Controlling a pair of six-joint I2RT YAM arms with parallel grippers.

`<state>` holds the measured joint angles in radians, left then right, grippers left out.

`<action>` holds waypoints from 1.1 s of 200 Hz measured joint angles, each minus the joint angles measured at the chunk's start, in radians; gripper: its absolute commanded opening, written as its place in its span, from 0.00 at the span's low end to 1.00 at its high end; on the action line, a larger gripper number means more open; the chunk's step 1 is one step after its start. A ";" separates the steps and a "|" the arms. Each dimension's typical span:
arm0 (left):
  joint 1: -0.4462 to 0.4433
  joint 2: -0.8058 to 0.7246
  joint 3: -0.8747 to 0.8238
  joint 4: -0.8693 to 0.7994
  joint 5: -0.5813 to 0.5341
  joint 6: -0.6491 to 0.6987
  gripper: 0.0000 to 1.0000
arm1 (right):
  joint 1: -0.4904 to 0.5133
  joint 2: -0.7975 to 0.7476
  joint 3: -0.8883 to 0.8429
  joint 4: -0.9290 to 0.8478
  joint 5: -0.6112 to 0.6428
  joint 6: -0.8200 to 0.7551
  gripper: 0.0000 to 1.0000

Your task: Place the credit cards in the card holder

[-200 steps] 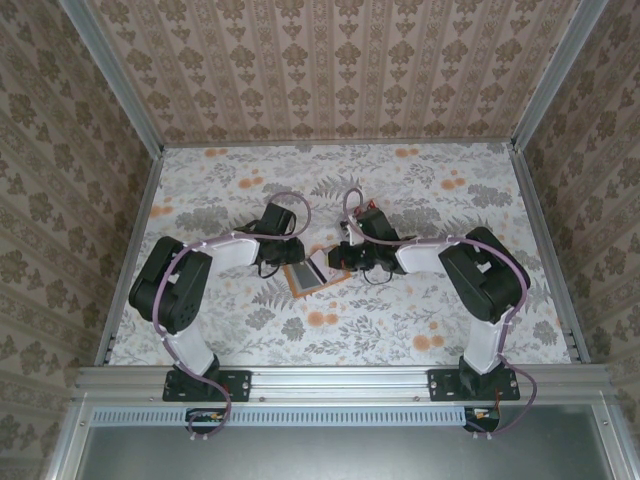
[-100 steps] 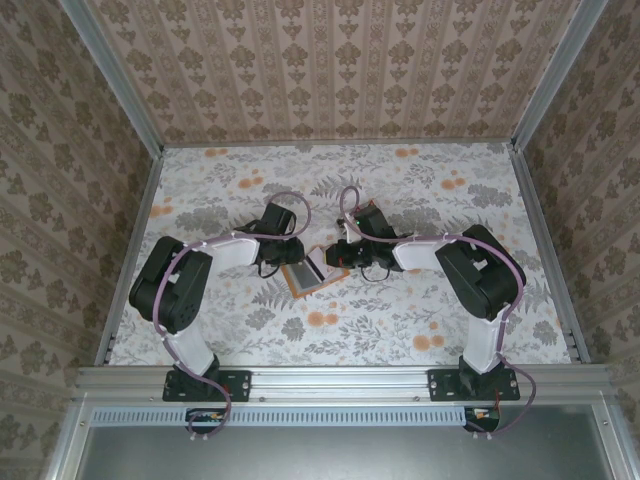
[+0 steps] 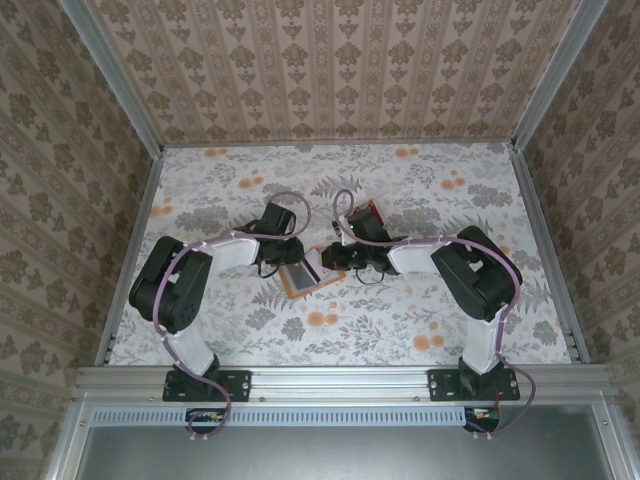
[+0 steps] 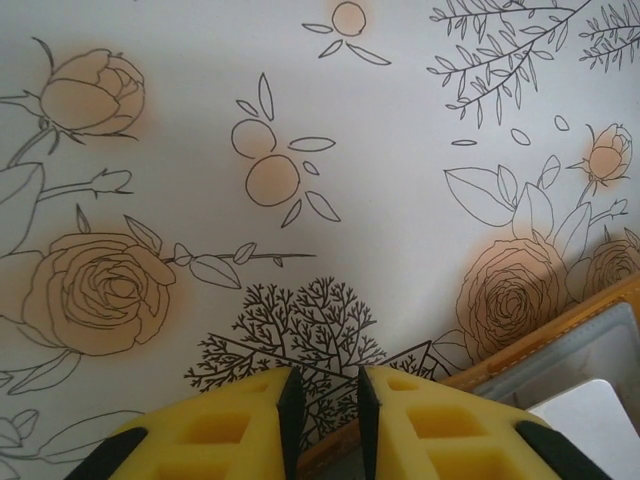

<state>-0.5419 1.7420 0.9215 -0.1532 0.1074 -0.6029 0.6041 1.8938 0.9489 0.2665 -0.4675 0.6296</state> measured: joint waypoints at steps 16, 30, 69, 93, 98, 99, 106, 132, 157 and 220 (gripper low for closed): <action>0.000 0.000 0.000 0.001 0.000 -0.003 0.27 | 0.010 0.000 -0.014 0.024 0.031 0.013 0.06; 0.000 0.000 0.000 0.001 0.000 -0.006 0.27 | 0.019 0.000 -0.023 0.043 0.052 0.030 0.06; 0.008 -0.016 0.000 -0.016 -0.016 -0.010 0.30 | 0.031 0.010 -0.023 0.069 0.072 0.059 0.06; 0.036 -0.087 -0.002 -0.088 -0.036 -0.010 0.30 | 0.035 0.015 -0.023 0.086 0.076 0.060 0.06; 0.043 -0.107 -0.003 -0.100 -0.041 -0.010 0.30 | 0.035 0.015 -0.023 0.088 0.076 0.060 0.06; 0.043 -0.110 -0.004 -0.101 -0.042 -0.010 0.30 | 0.035 0.015 -0.023 0.089 0.076 0.060 0.06; 0.051 -0.137 -0.006 -0.115 -0.048 -0.010 0.30 | 0.035 0.016 -0.023 0.090 0.076 0.060 0.06; 0.061 -0.206 -0.037 -0.136 -0.055 -0.011 0.29 | 0.035 0.017 -0.023 0.093 0.076 0.060 0.06; 0.059 -0.213 -0.114 -0.136 -0.048 -0.029 0.25 | 0.035 0.019 -0.023 0.094 0.076 0.060 0.06; 0.047 -0.199 -0.168 -0.079 -0.042 -0.080 0.12 | 0.036 0.049 -0.003 0.095 0.068 0.070 0.07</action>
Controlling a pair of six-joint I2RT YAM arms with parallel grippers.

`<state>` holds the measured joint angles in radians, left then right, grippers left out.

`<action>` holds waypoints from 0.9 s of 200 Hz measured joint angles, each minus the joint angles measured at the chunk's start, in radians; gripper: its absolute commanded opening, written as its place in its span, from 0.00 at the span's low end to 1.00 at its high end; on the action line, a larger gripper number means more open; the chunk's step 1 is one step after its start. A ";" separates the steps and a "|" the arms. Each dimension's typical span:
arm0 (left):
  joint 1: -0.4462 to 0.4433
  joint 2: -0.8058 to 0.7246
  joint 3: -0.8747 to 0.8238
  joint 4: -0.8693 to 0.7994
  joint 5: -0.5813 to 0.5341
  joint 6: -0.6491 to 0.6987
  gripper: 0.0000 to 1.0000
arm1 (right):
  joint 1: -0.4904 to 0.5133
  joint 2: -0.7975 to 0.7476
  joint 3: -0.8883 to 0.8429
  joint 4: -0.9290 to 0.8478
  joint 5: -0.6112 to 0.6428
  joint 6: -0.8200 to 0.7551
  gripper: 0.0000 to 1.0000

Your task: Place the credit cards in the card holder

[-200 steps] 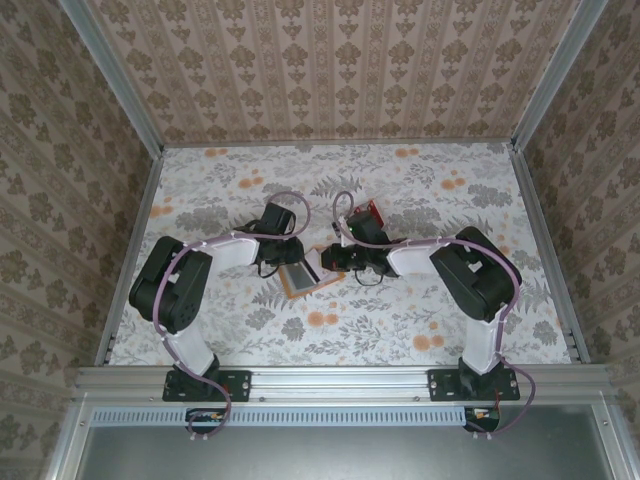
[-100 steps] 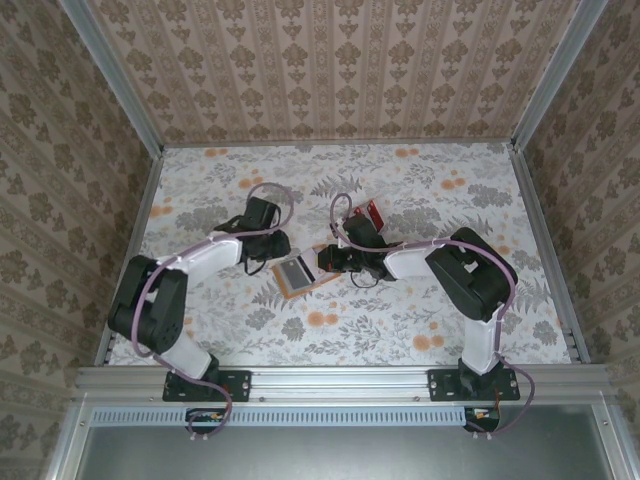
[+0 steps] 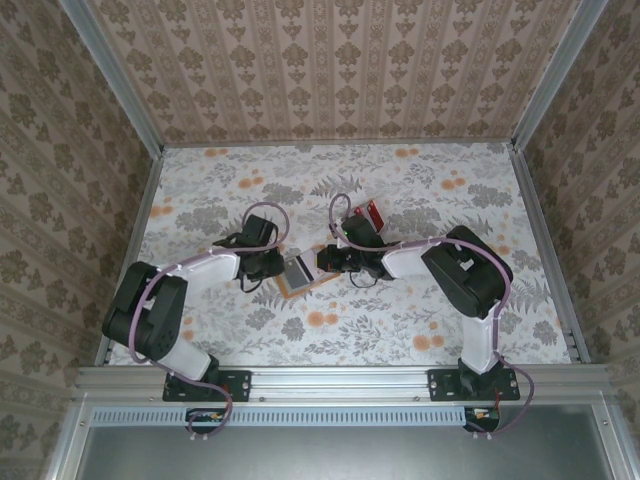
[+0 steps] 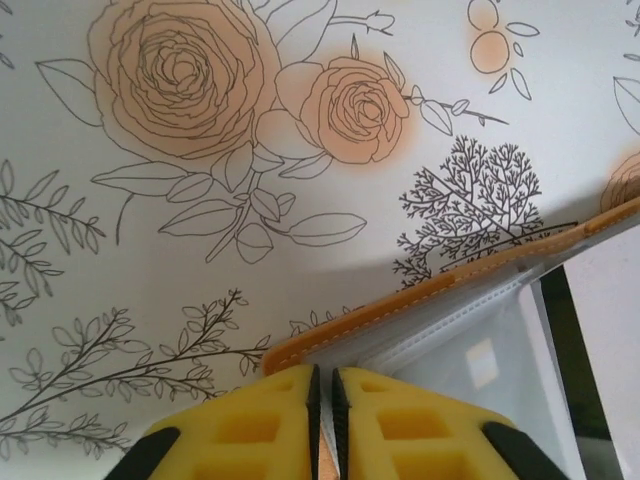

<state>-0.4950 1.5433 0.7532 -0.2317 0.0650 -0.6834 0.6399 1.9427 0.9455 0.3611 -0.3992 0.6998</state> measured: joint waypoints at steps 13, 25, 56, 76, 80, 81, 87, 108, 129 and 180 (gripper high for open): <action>-0.001 0.005 0.000 0.012 -0.003 -0.003 0.11 | 0.002 0.001 0.003 -0.003 0.000 0.001 0.07; -0.002 0.007 0.000 0.021 -0.005 -0.005 0.11 | 0.006 0.001 0.004 -0.005 0.000 0.004 0.07; -0.007 0.009 0.000 0.033 -0.013 -0.005 0.10 | 0.029 -0.001 0.010 -0.006 0.006 0.003 0.07; -0.012 0.009 -0.002 0.043 -0.018 -0.009 0.10 | 0.048 -0.014 0.010 -0.029 0.027 -0.001 0.07; -0.014 0.009 -0.002 0.045 -0.019 -0.011 0.10 | 0.052 -0.016 0.010 -0.032 0.031 -0.005 0.07; -0.014 0.009 -0.002 0.045 -0.019 -0.012 0.10 | 0.053 -0.017 0.010 -0.033 0.032 -0.005 0.07; -0.016 0.009 -0.003 0.047 -0.023 -0.014 0.10 | 0.058 -0.019 0.012 -0.042 0.039 -0.008 0.07; -0.024 0.008 -0.006 0.051 -0.037 -0.024 0.10 | 0.077 -0.021 0.034 -0.082 0.077 -0.021 0.10; -0.029 0.005 -0.010 0.055 -0.047 -0.030 0.10 | 0.098 -0.021 0.061 -0.139 0.127 -0.047 0.17; -0.040 -0.010 -0.026 0.061 -0.051 -0.032 0.10 | 0.136 -0.060 0.074 -0.249 0.207 -0.112 0.39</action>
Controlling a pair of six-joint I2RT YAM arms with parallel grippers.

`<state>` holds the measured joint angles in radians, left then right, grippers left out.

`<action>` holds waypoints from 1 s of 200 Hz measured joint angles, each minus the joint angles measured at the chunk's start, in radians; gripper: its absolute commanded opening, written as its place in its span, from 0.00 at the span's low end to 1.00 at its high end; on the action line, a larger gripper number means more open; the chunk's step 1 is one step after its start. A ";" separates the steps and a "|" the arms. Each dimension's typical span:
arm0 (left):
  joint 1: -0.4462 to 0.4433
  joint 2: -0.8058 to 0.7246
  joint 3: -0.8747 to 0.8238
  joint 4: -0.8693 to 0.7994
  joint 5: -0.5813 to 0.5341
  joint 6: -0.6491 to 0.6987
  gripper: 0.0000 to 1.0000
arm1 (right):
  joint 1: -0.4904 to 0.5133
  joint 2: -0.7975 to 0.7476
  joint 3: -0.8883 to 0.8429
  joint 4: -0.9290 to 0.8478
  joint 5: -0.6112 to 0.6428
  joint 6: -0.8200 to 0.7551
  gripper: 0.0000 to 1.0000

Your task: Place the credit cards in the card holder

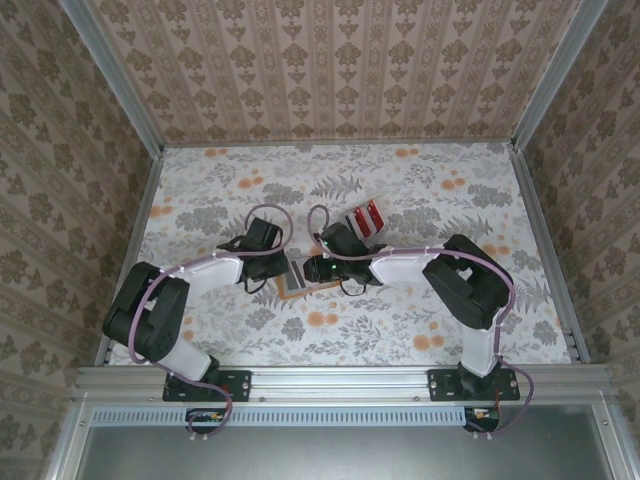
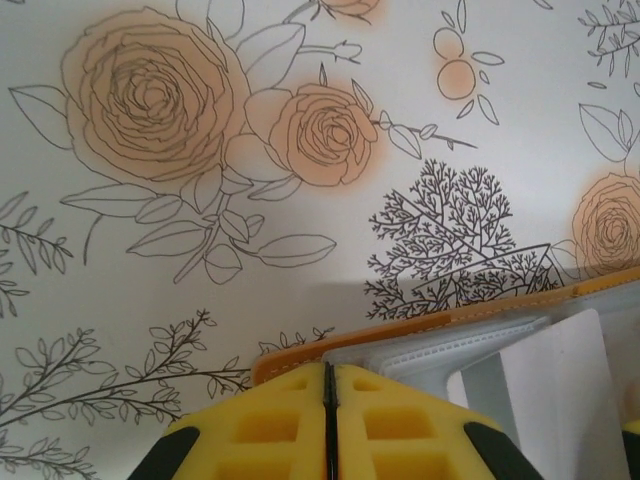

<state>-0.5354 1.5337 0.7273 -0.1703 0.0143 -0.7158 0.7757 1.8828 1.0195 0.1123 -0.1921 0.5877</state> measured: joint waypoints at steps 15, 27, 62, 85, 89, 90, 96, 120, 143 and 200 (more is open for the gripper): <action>-0.003 -0.004 -0.003 -0.001 0.000 0.000 0.10 | 0.002 -0.019 0.000 -0.041 0.010 -0.017 0.40; -0.004 -0.004 -0.004 -0.001 0.000 0.000 0.09 | 0.002 -0.029 0.000 -0.069 0.014 -0.029 0.39; -0.004 -0.005 -0.005 -0.001 0.000 -0.003 0.10 | 0.001 -0.032 0.003 -0.106 0.013 -0.048 0.32; -0.004 -0.009 -0.013 0.000 0.000 -0.006 0.10 | 0.001 -0.031 0.014 -0.129 0.006 -0.056 0.29; -0.004 -0.010 -0.014 0.000 0.000 -0.007 0.10 | 0.001 -0.029 0.018 -0.133 0.004 -0.059 0.29; -0.004 -0.010 -0.014 0.000 0.000 -0.007 0.10 | 0.001 -0.029 0.019 -0.136 0.002 -0.058 0.29; -0.004 -0.011 -0.016 0.000 0.001 -0.008 0.09 | 0.001 -0.026 0.025 -0.142 0.000 -0.060 0.28; -0.005 -0.013 -0.021 0.004 0.000 -0.013 0.10 | 0.001 -0.007 0.047 -0.151 -0.014 -0.062 0.26; -0.005 -0.013 -0.022 0.006 0.000 -0.018 0.09 | 0.002 -0.002 0.060 -0.168 -0.021 -0.062 0.25; -0.006 -0.013 -0.027 0.015 -0.001 -0.026 0.09 | 0.020 0.009 0.101 -0.210 -0.026 -0.074 0.25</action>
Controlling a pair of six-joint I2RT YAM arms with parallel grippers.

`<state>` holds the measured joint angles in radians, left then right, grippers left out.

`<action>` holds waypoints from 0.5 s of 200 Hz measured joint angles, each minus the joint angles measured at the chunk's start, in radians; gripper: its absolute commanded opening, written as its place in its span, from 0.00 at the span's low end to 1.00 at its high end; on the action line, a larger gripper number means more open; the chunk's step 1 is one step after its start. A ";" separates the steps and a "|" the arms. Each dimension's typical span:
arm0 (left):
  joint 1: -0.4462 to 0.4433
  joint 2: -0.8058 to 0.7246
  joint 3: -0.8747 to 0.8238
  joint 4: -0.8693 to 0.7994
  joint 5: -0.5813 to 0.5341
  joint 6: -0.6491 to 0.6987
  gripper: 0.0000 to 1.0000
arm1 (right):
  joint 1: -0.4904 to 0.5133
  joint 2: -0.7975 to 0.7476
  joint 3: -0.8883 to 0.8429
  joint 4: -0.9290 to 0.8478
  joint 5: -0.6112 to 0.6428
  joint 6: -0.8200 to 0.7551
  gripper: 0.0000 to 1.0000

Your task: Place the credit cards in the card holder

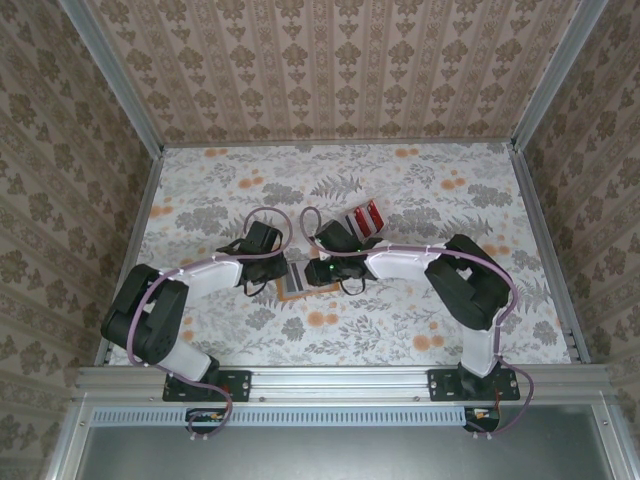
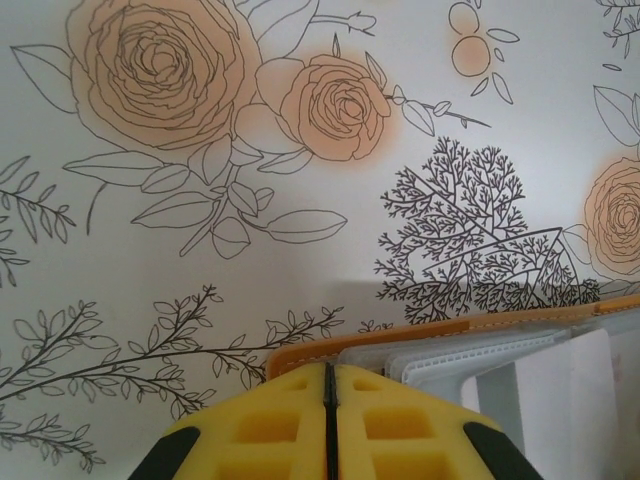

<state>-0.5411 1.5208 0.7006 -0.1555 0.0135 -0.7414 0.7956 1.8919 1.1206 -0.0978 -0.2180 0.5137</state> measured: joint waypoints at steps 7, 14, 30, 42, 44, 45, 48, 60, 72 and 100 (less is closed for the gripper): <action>-0.001 0.000 0.000 0.000 0.000 0.000 0.09 | 0.006 0.002 0.007 -0.004 -0.002 -0.003 0.25; -0.001 0.000 0.000 0.000 0.000 0.000 0.09 | 0.013 0.004 0.016 -0.007 -0.004 -0.006 0.25; -0.001 0.000 0.000 0.000 -0.001 -0.001 0.09 | 0.031 0.012 0.036 -0.011 -0.014 -0.014 0.25; -0.002 0.000 0.000 0.000 -0.002 -0.004 0.09 | 0.044 0.022 0.050 -0.012 -0.022 -0.015 0.25; -0.002 0.000 0.000 0.000 -0.003 -0.005 0.09 | 0.046 0.024 0.052 -0.012 -0.023 -0.015 0.25; -0.002 0.000 0.000 0.000 -0.003 -0.005 0.09 | 0.047 0.025 0.053 -0.012 -0.023 -0.015 0.25; -0.002 0.000 0.000 0.000 -0.003 -0.007 0.09 | 0.049 0.027 0.056 -0.012 -0.025 -0.015 0.25; -0.002 0.000 0.000 0.000 -0.003 -0.008 0.09 | 0.055 0.040 0.063 -0.011 -0.029 -0.015 0.25; -0.003 0.000 0.000 0.001 -0.003 -0.008 0.09 | 0.056 0.045 0.063 -0.008 -0.040 -0.014 0.25; -0.003 0.000 0.000 0.001 -0.003 -0.008 0.09 | 0.055 0.046 0.065 -0.007 -0.060 -0.014 0.25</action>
<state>-0.5438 1.5208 0.7002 -0.1547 0.0101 -0.7498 0.8509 1.9381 1.1858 -0.1047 -0.2779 0.4995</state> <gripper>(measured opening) 0.095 0.247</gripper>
